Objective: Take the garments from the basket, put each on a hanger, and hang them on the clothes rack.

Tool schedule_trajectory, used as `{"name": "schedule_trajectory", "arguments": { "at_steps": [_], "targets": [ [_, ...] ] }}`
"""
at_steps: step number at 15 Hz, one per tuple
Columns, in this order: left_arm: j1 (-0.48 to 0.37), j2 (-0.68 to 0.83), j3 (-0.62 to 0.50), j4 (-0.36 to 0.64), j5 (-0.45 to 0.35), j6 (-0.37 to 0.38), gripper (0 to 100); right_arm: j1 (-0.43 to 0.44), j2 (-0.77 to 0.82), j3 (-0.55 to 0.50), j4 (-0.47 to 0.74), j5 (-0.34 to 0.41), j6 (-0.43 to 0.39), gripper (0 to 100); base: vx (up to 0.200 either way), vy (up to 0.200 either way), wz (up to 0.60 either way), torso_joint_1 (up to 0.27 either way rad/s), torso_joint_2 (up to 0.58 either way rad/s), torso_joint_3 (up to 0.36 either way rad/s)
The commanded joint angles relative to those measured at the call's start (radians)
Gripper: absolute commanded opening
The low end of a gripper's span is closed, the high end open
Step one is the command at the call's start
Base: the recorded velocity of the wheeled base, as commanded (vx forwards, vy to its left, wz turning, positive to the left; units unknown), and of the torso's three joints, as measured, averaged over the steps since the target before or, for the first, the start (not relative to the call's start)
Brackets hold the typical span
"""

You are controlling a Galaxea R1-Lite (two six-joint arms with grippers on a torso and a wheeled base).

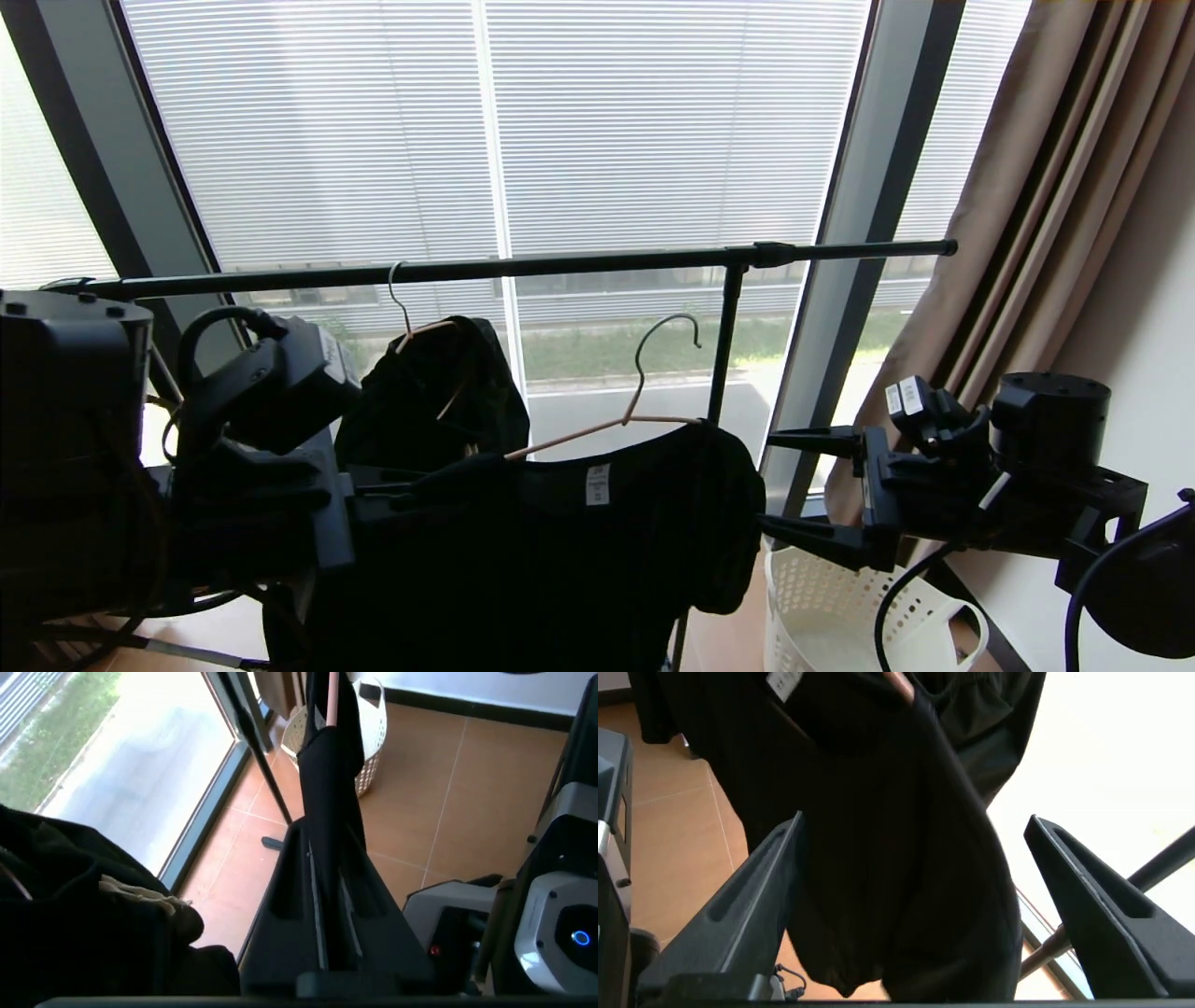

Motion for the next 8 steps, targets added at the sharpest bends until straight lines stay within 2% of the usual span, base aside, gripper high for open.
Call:
{"name": "schedule_trajectory", "arguments": {
  "at_steps": [1, 8],
  "targets": [
    [0.022, -0.084, 0.036, -0.004, -0.004, -0.01, 0, 0.0, 0.008, -0.002, 0.0, 0.0, -0.001, 100, 0.0, 0.0, 0.0, 0.0, 0.0, 0.0],
    [0.021, -0.115, 0.049, -0.006, -0.038, -0.016, 0, -0.044, 0.093, -0.025, -0.002, -0.001, -0.046, 100, 0.0, 0.0, 0.0, 0.0, 0.0, 0.0]
  ]
}}
